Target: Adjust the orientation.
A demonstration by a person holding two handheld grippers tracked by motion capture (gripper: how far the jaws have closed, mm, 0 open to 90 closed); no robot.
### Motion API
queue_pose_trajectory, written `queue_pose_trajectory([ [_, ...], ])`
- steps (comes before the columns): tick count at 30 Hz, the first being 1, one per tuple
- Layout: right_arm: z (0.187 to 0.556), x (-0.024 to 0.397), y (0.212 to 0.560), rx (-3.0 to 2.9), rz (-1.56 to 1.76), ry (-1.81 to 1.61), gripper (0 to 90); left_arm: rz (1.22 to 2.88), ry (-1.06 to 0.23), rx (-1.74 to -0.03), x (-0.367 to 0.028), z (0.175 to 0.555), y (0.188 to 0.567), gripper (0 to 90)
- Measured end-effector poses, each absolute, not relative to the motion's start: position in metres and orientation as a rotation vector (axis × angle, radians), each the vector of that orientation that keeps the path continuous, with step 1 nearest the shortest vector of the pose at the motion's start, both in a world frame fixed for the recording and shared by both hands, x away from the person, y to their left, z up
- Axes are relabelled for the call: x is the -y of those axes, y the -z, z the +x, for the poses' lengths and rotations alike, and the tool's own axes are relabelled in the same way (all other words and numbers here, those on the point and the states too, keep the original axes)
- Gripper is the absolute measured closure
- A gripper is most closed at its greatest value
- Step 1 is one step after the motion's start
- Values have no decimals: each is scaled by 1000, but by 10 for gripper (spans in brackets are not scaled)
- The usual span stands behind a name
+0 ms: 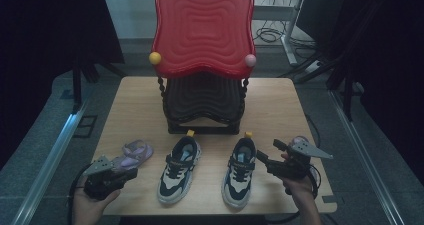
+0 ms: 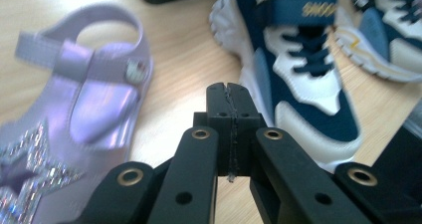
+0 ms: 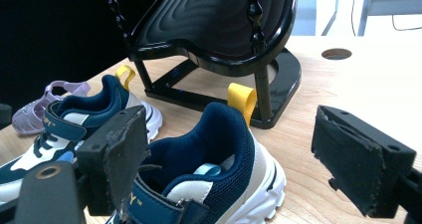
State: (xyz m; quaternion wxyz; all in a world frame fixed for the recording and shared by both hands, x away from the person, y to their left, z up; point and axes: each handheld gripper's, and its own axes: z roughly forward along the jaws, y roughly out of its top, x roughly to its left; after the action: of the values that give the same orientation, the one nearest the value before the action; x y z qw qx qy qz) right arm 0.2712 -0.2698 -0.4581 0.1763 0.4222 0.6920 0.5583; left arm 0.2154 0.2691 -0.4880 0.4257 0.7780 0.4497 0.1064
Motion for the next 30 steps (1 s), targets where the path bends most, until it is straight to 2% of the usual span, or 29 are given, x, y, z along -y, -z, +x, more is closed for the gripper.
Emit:
queue_pose_trajectory([
  [18, 272, 266, 464, -1984, 1175, -1539, 164, 2022, -287, -1254, -282, 218, 515, 898],
  [30, 272, 263, 467, -2003, 1170, -1520, 172, 2016, -282, -1309, -290, 220, 524, 898],
])
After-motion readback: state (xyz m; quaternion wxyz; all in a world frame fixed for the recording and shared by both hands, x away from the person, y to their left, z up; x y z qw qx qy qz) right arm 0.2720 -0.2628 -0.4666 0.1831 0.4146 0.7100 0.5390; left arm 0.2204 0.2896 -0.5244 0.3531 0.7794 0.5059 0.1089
